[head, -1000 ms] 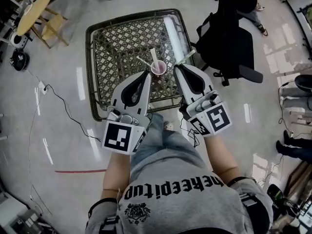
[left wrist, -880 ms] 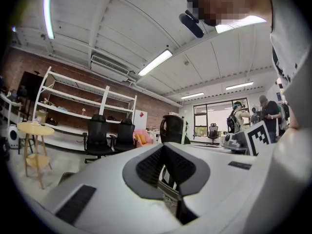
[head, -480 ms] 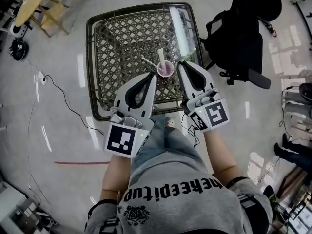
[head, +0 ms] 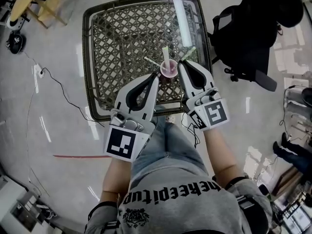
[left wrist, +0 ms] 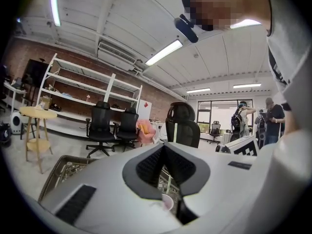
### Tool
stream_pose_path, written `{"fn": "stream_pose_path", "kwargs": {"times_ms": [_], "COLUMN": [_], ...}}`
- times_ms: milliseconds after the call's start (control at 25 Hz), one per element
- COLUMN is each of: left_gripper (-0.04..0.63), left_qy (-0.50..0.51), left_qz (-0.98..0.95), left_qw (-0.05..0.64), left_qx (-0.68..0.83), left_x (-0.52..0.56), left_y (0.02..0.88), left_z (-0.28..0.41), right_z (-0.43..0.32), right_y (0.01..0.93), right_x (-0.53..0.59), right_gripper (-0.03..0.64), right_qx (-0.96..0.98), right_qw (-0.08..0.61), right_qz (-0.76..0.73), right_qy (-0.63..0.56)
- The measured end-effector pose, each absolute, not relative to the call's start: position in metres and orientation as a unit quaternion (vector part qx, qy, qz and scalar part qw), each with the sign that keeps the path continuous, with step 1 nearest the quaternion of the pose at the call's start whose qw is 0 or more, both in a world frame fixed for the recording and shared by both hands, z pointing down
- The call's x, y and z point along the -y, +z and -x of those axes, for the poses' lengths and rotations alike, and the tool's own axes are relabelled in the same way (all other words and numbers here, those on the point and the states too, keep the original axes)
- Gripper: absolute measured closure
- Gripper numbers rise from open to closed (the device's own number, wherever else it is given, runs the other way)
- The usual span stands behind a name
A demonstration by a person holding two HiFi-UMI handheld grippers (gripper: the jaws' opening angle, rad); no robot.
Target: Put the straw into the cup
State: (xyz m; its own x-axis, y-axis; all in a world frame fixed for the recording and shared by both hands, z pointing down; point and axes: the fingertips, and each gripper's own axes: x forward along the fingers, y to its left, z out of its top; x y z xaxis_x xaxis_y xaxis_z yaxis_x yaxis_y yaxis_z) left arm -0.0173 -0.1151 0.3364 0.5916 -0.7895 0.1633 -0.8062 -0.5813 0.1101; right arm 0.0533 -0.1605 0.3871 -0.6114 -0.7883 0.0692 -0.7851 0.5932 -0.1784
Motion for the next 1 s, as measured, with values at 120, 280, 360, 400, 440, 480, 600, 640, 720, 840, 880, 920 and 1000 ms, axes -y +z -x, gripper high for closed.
{"fn": "stream_pose_path", "kwargs": {"times_ms": [120,280,360,400,440,480,600,640,720,840,880,920,1000], "left_gripper": [0.571,0.571,0.571,0.571,0.571,0.571,0.571,0.571,0.571,0.571,0.571,0.571,0.571], "left_qy": [0.049,0.049,0.047,0.047,0.047,0.047,0.048,0.048,0.048,0.049,0.050,0.051,0.051], "left_qz": [-0.888,-0.889,-0.889,-0.889,-0.889,-0.889,-0.889,-0.888,-0.888,-0.887,-0.887,-0.887,-0.886], "left_qw": [0.091,0.100,0.103,0.103,0.103,0.103,0.104,0.105,0.106,0.108,0.109,0.111,0.113], "left_qx": [0.448,0.445,0.444,0.444,0.444,0.443,0.444,0.444,0.445,0.445,0.446,0.446,0.447], "left_x": [0.113,0.120,0.121,0.121,0.120,0.120,0.118,0.118,0.118,0.117,0.117,0.116,0.115], "left_y": [0.338,0.349,0.356,0.359,0.361,0.364,0.369,0.371,0.375,0.382,0.384,0.385,0.387], "left_z": [0.017,0.019,0.017,0.016,0.014,0.013,0.012,0.012,0.013,0.013,0.013,0.013,0.014], "right_z": [-0.051,-0.048,-0.049,-0.050,-0.051,-0.051,-0.050,-0.049,-0.047,-0.046,-0.046,-0.045,-0.045], "right_y": [0.391,0.410,0.423,0.428,0.433,0.437,0.449,0.452,0.460,0.469,0.471,0.473,0.477], "right_x": [0.160,0.166,0.167,0.166,0.165,0.165,0.162,0.161,0.160,0.159,0.158,0.158,0.157], "right_gripper": [0.569,0.569,0.569,0.569,0.569,0.569,0.569,0.569,0.569,0.569,0.568,0.568,0.568], "right_qx": [-0.892,-0.891,-0.890,-0.890,-0.889,-0.889,-0.889,-0.889,-0.890,-0.889,-0.888,-0.888,-0.887], "right_qw": [0.005,-0.008,-0.013,-0.013,-0.013,-0.014,-0.017,-0.019,-0.022,-0.027,-0.028,-0.029,-0.031], "right_qz": [0.441,0.442,0.443,0.443,0.443,0.444,0.442,0.442,0.441,0.444,0.444,0.445,0.446], "right_qy": [-0.097,-0.103,-0.108,-0.110,-0.111,-0.112,-0.116,-0.117,-0.117,-0.113,-0.112,-0.112,-0.113]}}
